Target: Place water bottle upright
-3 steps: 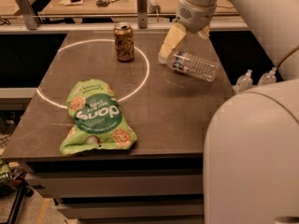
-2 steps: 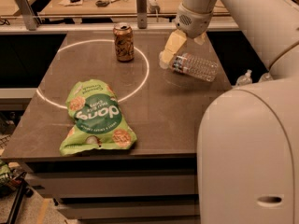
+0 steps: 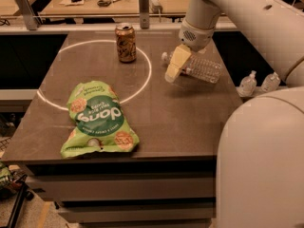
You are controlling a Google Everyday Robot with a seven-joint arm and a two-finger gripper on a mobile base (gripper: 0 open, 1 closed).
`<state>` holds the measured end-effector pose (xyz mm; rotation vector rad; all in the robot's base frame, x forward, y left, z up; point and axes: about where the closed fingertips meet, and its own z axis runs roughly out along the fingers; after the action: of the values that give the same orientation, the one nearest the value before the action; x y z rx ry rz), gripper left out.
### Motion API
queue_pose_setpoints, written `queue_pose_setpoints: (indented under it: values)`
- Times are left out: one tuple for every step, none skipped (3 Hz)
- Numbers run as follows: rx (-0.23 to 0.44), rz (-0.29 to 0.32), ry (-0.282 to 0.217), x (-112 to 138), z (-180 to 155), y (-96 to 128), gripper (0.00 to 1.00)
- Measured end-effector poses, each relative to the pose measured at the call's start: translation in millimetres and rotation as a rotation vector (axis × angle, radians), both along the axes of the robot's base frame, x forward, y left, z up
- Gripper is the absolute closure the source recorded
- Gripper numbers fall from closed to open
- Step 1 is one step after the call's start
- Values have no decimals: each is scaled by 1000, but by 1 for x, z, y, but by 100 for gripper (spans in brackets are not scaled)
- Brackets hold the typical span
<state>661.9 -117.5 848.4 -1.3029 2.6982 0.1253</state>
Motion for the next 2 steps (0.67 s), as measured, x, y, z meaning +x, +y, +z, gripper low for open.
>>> queue_pose_setpoints:
  values:
    - [18,9,0,0,-6,-2,0]
    - [20,26,-4,5,-10,-5,0]
